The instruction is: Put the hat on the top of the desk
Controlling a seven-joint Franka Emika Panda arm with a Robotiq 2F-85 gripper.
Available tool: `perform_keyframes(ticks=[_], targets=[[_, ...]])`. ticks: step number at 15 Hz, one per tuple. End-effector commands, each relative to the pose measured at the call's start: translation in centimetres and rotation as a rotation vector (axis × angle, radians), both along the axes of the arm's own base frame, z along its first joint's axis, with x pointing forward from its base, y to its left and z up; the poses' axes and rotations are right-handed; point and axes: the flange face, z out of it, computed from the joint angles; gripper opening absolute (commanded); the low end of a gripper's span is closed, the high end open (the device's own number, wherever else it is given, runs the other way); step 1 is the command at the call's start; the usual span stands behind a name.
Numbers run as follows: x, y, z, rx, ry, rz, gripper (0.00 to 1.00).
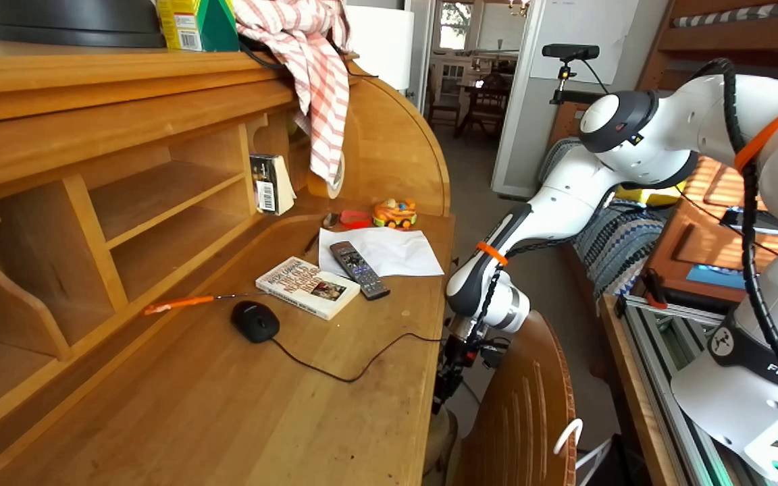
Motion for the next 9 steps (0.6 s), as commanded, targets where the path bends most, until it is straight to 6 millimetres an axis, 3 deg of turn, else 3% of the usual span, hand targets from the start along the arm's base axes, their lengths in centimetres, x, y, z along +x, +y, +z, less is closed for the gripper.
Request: perform_keyframes(ticks=[1,4,9], targets=[[-0.1,-0.2,-1.4,-0.004,0.019,-0.022,0.02],[-1.7,-0.5,-0.1,-0.037,0.056,-0.041,0.02],[-3.3,-0.9,6.7,-0.156,-0.023,-0.114,0.02]])
